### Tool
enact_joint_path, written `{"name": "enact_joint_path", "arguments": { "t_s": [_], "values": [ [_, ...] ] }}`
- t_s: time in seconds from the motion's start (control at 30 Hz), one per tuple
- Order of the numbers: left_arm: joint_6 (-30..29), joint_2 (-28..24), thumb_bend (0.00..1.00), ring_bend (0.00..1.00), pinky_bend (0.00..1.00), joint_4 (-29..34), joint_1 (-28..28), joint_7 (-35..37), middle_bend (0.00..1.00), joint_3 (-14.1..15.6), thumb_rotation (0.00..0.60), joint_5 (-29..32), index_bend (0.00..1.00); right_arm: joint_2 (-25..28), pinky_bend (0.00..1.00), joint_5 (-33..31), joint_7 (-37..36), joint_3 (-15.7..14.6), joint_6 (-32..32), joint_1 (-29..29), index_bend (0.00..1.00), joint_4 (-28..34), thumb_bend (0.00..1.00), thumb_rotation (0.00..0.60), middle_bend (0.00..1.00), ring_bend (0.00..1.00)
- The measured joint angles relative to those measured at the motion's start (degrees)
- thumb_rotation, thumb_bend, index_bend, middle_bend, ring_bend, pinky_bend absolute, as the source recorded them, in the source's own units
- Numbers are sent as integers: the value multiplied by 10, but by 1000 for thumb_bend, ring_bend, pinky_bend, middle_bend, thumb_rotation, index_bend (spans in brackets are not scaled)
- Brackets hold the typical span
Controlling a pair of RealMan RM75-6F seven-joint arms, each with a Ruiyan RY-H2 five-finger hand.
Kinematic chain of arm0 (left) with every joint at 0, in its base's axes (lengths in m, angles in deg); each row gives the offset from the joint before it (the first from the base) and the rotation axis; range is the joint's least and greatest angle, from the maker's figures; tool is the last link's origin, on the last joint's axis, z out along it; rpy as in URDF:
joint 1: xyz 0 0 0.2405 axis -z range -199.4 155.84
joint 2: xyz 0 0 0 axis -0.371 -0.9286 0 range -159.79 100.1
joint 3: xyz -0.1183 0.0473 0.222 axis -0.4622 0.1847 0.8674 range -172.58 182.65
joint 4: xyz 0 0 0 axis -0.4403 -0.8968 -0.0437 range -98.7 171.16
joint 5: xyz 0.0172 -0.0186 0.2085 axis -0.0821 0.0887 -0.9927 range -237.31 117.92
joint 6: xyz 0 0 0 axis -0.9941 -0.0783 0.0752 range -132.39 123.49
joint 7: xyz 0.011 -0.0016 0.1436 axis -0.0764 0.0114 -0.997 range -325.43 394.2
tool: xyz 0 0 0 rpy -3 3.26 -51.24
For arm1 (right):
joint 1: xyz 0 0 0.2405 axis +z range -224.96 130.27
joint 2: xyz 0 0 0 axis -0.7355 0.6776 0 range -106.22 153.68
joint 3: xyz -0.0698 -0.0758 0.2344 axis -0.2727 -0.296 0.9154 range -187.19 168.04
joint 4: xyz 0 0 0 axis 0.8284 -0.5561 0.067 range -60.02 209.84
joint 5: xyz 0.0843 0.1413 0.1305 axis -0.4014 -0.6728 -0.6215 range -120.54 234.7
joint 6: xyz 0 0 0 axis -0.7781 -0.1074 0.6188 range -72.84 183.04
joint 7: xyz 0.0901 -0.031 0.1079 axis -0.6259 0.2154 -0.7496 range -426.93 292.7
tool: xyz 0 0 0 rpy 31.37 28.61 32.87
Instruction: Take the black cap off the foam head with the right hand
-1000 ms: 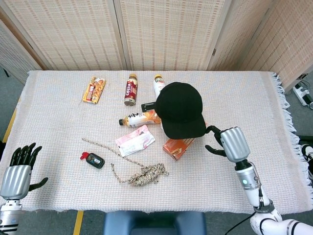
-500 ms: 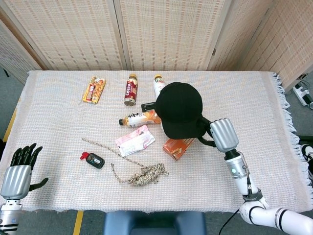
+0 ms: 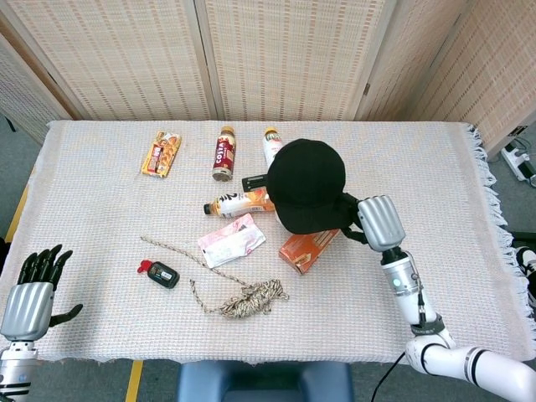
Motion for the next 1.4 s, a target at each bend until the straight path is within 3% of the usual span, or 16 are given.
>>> {"name": "enact_joint_path", "arguments": {
  "t_s": [0.53,0.9,1.13,1.4],
  "values": [
    [6,2,133,67,69,1,5,0,71,1,600,-4,145,-16,1000,-72,-29,64,31,15,688,-29,855,600,958,999],
    [13,3,133,66,69,2,9,-4,70,2,600,-3,146,-8,1000,-119,-20,94,-3,48,689,-109,866,600,958,999],
    [17,4,134,66,69,6,11,-10,70,3,600,-2,144,20,1000,-127,-4,84,-31,56,688,-149,868,600,958,999],
    [20,8,134,65,68,7,15,-10,70,3,600,-5,144,78,1000,-121,10,45,-31,14,688,-111,870,600,958,999]
  ]
}}
